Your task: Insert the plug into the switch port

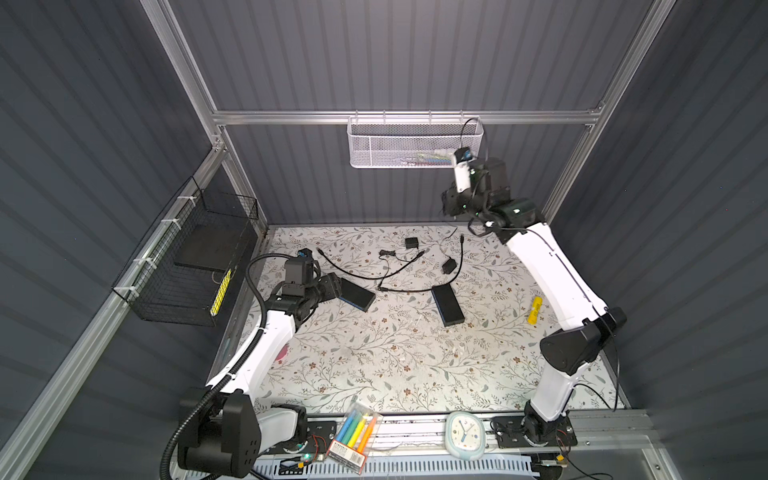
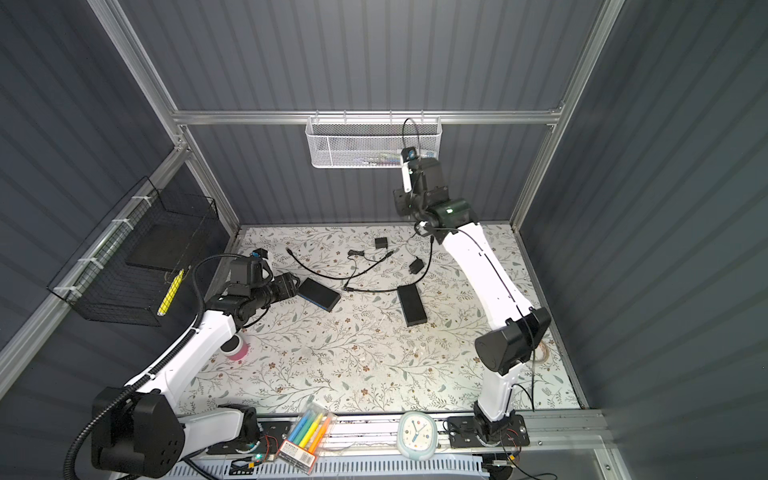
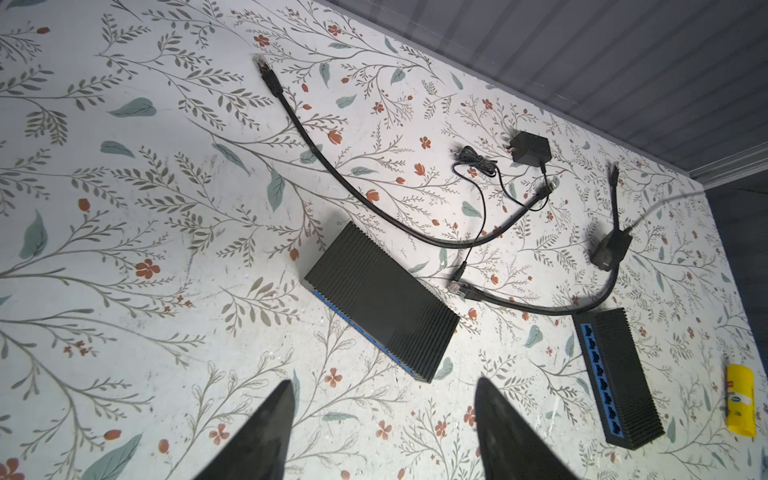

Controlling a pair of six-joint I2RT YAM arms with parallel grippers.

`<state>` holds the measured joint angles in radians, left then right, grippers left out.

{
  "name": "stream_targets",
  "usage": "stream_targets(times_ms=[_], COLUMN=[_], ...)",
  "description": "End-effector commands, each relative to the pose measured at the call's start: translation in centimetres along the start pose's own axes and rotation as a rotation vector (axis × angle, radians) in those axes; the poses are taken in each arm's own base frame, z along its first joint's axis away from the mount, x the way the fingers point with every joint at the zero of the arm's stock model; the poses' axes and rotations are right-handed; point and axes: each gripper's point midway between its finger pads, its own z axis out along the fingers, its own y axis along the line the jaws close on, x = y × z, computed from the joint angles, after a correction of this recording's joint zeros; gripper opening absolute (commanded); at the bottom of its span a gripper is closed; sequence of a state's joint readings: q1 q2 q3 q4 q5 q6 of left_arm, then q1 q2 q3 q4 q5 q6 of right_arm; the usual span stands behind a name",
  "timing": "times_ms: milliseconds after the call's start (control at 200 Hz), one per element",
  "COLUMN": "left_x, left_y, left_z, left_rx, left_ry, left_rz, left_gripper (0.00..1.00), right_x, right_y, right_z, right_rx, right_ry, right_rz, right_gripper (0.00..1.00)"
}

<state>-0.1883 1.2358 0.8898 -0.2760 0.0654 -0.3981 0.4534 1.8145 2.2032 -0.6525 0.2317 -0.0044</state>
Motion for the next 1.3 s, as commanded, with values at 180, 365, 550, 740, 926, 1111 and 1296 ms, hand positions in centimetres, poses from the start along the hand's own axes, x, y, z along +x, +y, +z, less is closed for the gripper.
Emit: stream_targets(times_ms=[180, 365, 550, 740, 926, 1111, 1296], left_x=[-0.1, 0.5, 1.0, 1.8, 3.6, 7.5, 11.7], left_y=[-1.5, -2.3, -4.5, -7.8, -11.5, -15.8, -19.9], left_z=[0.5, 1.0, 1.5, 1.3, 1.3, 1.6, 2.1], left_rx=[0.06, 0.087, 0.145, 0.215, 0.313, 0.436, 0.536], left_ry=[0.003, 0.022, 0.039, 0.063, 0.101, 0.175, 0.242], left_rz=[0.008, 0.02, 0.047, 0.136, 0.195, 0.228, 0.243], left_gripper=[0.68, 0.68, 0.68, 0.69, 0.68, 0.68, 0.66], right_x=[-7.5, -6.6, 0.6, 12.5, 23.6, 29.2, 30.1], right_y=[-8.4, -11.2, -10.7, -7.6, -2.5, 0.4, 1.3], right_z=[-10.0, -13.2, -11.2, -6.8, -3.0, -1.3, 0.3], right_rx=[0.26, 0.36, 0.341, 0.226, 0.123, 0.144, 0.167], right_ry=[-0.182, -0.157, -0.027, 0.142, 0.259, 0.32, 0.36], right_rz=[-0.07, -0.093, -0.029, 0.185, 0.407, 0.599, 0.728], right_gripper=[0.0, 0.0, 0.0, 0.0, 0.0, 0.0, 0.0])
